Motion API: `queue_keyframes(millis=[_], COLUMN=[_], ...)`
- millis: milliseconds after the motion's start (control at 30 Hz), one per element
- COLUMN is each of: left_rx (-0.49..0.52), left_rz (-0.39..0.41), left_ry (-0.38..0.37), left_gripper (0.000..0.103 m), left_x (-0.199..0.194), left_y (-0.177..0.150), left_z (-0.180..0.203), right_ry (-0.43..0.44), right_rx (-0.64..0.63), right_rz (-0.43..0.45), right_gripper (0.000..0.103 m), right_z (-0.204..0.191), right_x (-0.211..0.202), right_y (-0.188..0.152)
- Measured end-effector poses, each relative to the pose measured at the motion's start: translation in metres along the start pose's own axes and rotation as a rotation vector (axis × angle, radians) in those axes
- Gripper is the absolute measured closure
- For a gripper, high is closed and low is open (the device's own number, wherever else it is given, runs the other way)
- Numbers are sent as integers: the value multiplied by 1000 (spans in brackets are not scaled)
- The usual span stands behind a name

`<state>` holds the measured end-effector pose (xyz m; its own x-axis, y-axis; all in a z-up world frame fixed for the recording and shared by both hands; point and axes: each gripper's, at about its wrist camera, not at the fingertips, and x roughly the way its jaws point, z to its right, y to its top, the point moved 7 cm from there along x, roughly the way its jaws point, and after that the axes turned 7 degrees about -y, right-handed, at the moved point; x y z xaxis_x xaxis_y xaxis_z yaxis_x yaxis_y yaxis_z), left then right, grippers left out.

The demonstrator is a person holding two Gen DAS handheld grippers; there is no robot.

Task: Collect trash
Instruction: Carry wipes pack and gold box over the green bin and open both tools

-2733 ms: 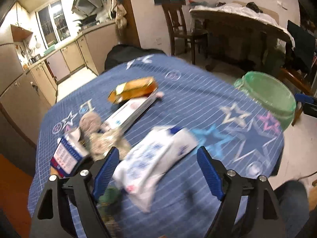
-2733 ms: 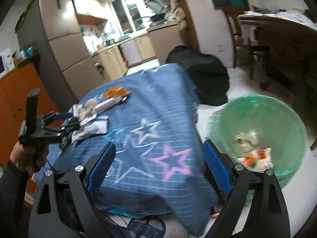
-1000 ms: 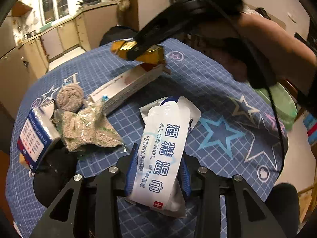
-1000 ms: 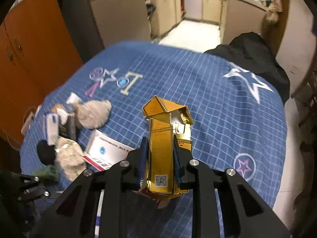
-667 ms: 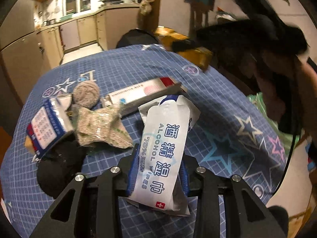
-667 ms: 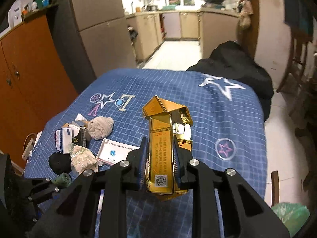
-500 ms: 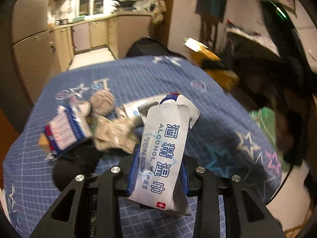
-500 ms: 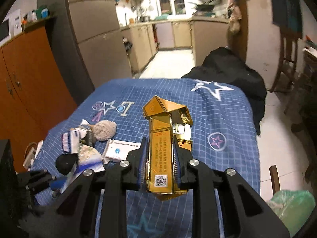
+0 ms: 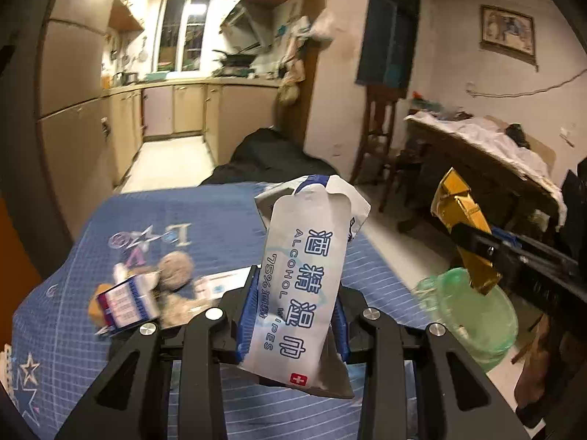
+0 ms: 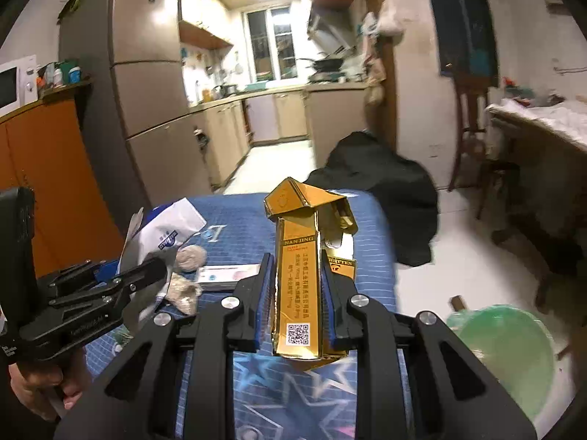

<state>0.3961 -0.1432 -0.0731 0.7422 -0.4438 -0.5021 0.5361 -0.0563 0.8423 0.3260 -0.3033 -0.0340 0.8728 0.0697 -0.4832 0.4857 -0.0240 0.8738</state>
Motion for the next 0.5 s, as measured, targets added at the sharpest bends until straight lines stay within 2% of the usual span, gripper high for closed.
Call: queue_keyframes(millis=[267, 500], left_rx=[71, 120], left_rz=[19, 8], left_ry=[-107, -187], left_gripper=[67, 67], left_x=[18, 37], left_y=[19, 25], left_z=[103, 175], right_ry=[-127, -233], right_rx=[48, 93], right_rz=[50, 45], right_gripper=[81, 81], right_z=[64, 121], right_x=[-43, -64], right_y=[5, -3])
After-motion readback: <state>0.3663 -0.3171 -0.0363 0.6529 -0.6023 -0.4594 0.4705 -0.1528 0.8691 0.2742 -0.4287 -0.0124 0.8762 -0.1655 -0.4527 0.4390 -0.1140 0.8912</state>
